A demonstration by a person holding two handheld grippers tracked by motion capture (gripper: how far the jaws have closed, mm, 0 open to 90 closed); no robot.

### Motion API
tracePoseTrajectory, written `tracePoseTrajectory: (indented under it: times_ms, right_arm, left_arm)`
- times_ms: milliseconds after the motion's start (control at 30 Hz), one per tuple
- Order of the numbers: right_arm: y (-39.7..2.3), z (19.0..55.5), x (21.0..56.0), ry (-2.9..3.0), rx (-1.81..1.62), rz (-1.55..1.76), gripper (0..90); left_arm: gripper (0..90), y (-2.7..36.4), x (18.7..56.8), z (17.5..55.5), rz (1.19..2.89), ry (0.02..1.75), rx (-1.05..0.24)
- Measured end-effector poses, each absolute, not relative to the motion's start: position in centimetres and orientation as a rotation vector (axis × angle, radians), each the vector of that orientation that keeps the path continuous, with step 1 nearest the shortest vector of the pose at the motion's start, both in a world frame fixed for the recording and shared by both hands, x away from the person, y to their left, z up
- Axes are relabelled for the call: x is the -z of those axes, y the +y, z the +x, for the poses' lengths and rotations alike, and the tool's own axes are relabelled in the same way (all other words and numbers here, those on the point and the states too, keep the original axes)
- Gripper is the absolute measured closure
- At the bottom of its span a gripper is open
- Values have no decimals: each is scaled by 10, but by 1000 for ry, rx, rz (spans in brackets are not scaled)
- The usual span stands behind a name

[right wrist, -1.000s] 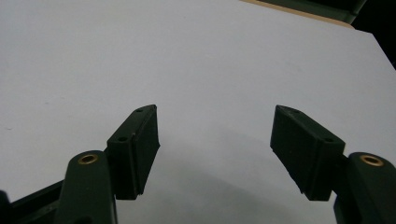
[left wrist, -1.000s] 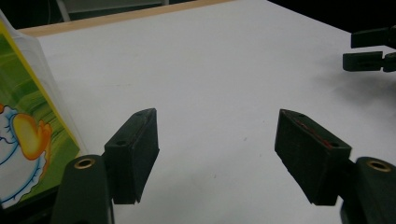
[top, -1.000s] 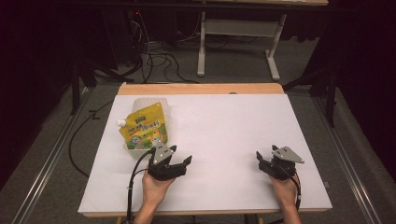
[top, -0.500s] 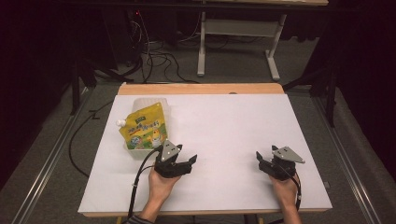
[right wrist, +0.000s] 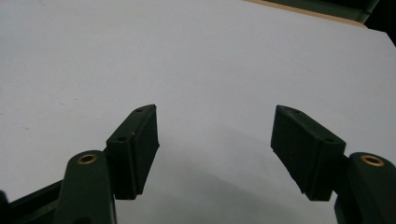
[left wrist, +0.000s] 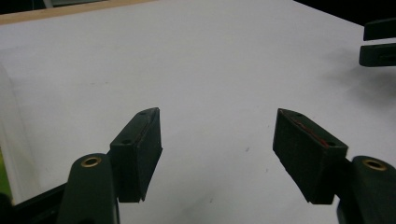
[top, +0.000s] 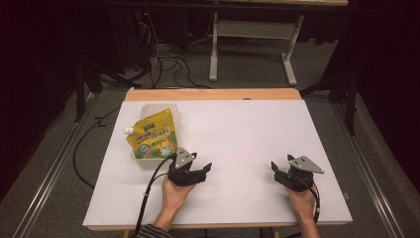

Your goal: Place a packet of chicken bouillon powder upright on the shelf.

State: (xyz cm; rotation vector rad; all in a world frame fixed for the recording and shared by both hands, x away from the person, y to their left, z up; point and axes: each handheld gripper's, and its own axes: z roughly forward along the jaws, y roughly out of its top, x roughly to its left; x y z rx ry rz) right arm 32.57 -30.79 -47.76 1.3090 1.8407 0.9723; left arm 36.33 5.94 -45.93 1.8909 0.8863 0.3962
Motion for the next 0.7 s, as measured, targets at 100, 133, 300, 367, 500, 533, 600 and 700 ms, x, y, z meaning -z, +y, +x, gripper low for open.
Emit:
tracePoseTrajectory:
  times_ms: [100, 133, 300, 367, 500, 533, 600, 700]
  right_arm:
    - [-308, 326, 478, 1843, -970, 1307, 326]
    - [-308, 326, 478, 1845, -969, 1304, 326]
    - [-308, 326, 478, 1849, -974, 1301, 325]
    - [-308, 326, 478, 1846, -976, 1305, 325]
    - [-308, 326, 478, 1846, -978, 1306, 326]
    - [-308, 326, 478, 1849, -976, 1304, 326]
    - [-308, 326, 478, 1846, -978, 1306, 326]
    - [-308, 326, 478, 1843, -981, 1307, 326]
  left_arm:
    - [327, 58, 462, 365, 1889, 895, -396]
    - [327, 58, 463, 366, 1888, 898, -396]
    - [327, 55, 467, 369, 1891, 904, -396]
    - [326, 54, 468, 370, 1888, 908, -403]
    - [327, 53, 471, 372, 1881, 920, -424]
    - [326, 52, 471, 373, 1877, 923, -424]
    - [326, 52, 473, 375, 1877, 930, -432]
    - [326, 51, 476, 377, 1879, 940, -437]
